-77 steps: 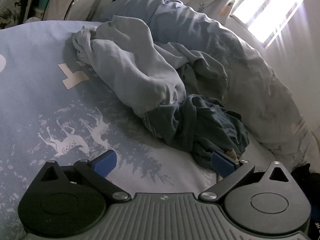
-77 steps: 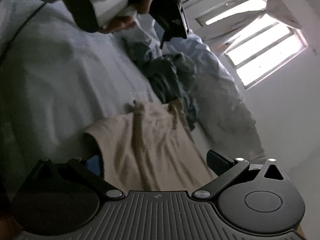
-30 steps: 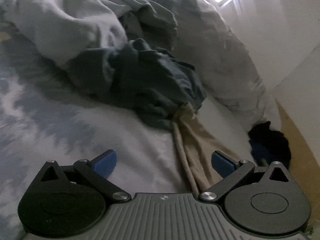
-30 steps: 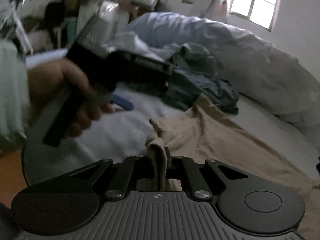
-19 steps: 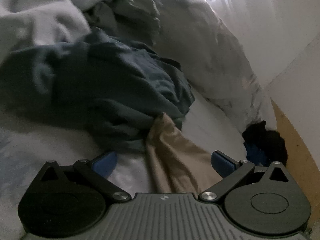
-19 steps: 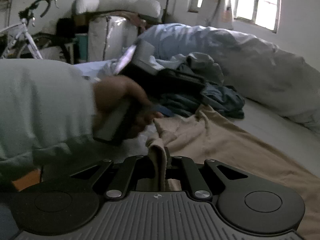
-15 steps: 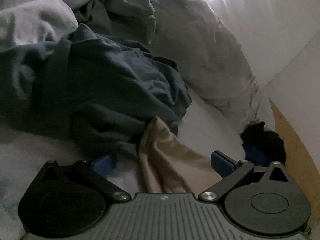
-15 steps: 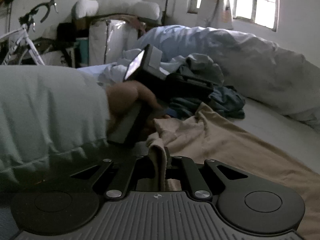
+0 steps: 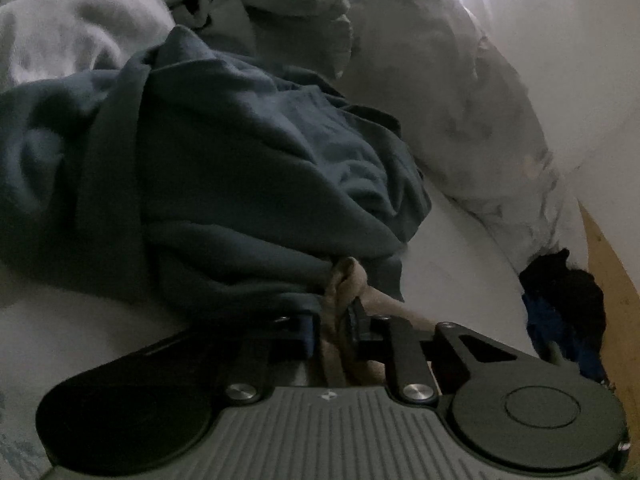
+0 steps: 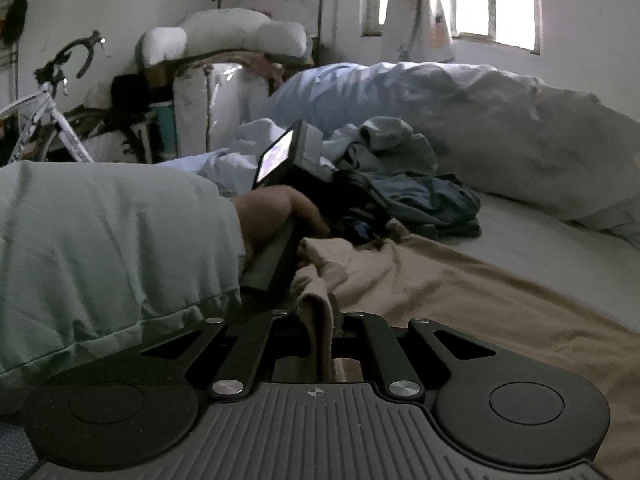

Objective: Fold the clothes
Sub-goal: 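Grasp the beige shirt corner with the left tool while the right tool holds its edge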

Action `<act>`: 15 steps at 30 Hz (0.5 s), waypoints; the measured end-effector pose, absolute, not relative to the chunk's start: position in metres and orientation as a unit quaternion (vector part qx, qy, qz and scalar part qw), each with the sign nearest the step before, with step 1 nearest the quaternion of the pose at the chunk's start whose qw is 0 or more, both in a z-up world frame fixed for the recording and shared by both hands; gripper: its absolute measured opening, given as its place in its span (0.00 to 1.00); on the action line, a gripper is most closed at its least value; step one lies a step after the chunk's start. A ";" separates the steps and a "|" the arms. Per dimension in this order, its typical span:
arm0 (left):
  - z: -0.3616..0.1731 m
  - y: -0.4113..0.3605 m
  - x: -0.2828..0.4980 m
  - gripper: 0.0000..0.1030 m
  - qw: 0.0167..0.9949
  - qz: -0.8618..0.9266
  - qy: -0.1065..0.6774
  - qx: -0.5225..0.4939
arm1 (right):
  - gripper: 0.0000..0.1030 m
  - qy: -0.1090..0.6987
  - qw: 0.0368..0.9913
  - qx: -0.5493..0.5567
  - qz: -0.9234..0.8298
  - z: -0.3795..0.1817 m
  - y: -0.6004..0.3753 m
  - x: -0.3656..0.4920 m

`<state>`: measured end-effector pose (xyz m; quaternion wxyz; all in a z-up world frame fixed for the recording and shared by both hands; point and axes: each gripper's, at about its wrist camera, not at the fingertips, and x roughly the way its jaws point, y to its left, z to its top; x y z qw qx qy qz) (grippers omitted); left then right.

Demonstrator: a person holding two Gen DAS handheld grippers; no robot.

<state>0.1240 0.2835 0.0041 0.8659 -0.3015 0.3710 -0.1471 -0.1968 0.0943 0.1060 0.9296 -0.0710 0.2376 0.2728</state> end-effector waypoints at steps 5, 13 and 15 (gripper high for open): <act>0.017 0.279 0.123 0.14 0.865 -0.141 0.370 -0.308 | 0.07 0.235 0.934 -0.048 0.263 0.106 0.081 -0.195; 0.045 0.276 0.115 0.14 0.865 -0.152 0.345 -0.330 | 0.07 0.227 0.938 -0.001 0.263 0.110 0.062 -0.199; 0.053 0.275 0.112 0.14 0.865 -0.158 0.337 -0.337 | 0.07 0.223 0.940 0.014 0.258 0.112 0.054 -0.200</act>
